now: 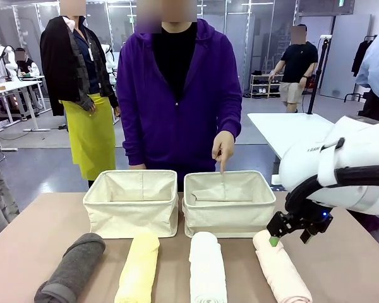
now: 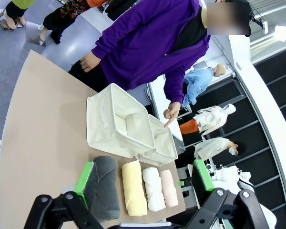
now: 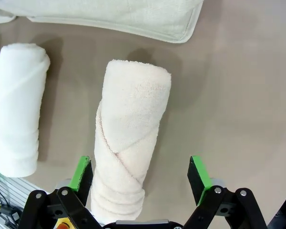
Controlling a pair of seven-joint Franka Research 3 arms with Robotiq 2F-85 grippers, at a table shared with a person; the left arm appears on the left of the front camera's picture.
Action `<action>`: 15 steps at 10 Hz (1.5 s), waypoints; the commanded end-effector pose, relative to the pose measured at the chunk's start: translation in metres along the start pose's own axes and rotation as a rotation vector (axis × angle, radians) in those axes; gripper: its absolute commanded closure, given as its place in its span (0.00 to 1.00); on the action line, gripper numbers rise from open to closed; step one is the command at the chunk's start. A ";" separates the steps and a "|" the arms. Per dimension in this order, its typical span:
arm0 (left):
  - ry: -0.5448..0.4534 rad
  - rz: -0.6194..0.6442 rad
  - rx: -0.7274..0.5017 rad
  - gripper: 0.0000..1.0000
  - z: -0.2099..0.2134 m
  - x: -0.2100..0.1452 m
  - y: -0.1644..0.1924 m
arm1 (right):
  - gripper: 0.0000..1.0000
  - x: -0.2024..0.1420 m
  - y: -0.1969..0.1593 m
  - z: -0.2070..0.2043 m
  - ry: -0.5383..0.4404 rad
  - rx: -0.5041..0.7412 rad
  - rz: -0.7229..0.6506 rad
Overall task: Divide the towels into two baskets.
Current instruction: Pick up one hotel-folded towel and place it in the Fabric basket indicated by the person.
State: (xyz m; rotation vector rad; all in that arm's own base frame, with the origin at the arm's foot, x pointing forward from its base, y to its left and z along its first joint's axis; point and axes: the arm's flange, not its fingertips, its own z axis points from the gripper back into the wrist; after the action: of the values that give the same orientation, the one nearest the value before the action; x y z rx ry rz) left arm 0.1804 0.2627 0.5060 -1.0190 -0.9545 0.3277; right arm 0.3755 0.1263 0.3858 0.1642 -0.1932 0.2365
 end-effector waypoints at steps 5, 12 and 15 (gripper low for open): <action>-0.001 -0.013 -0.008 0.00 0.001 0.001 0.000 | 0.00 -0.050 0.017 -0.054 0.002 -0.085 -0.022; -0.001 -0.013 -0.008 0.00 0.001 0.001 0.000 | 0.17 -0.058 0.016 -0.085 0.024 -0.082 -0.024; -0.001 -0.013 -0.008 0.00 0.001 0.001 0.000 | 0.49 -0.058 0.015 -0.083 0.023 -0.083 -0.022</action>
State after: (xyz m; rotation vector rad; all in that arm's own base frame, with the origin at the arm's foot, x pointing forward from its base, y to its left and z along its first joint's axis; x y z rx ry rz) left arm 0.1804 0.2627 0.5060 -1.0190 -0.9544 0.3277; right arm 0.3737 0.1654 0.3125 0.0744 -0.1587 0.1932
